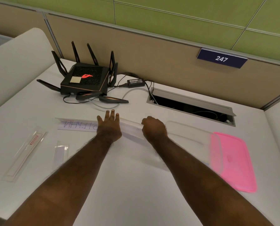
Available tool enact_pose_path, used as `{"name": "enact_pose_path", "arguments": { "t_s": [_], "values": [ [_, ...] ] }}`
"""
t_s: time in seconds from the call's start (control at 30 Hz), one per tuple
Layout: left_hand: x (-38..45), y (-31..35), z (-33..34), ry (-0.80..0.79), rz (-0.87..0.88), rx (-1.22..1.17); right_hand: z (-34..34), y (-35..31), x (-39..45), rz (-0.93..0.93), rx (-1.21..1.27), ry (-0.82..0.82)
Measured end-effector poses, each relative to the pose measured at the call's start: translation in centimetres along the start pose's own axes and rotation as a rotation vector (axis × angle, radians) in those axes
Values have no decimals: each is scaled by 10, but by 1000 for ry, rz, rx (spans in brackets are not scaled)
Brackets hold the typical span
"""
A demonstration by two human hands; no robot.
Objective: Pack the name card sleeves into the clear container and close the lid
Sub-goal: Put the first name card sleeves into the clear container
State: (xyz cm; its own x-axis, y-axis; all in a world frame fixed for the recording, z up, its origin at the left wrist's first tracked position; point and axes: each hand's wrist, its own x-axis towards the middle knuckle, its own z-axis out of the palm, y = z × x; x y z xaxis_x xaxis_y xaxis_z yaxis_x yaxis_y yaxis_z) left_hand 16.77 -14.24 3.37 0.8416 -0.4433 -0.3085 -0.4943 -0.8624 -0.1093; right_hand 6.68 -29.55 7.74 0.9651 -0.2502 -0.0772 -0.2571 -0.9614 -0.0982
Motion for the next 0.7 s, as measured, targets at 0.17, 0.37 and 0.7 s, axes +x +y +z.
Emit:
{"name": "enact_pose_path", "arguments": {
  "t_s": [0.17, 0.37, 0.7],
  "values": [
    [-5, 7, -15, 23, -47, -148, -22, 8, -10, -11, 52, 109],
    [-31, 33, -50, 306, -298, -739, -51, 0, -21, -54, 110, 276],
    [-60, 43, -94, -113, -409, -1761, -76, -23, -59, -370, 48, 358]
  ]
}}
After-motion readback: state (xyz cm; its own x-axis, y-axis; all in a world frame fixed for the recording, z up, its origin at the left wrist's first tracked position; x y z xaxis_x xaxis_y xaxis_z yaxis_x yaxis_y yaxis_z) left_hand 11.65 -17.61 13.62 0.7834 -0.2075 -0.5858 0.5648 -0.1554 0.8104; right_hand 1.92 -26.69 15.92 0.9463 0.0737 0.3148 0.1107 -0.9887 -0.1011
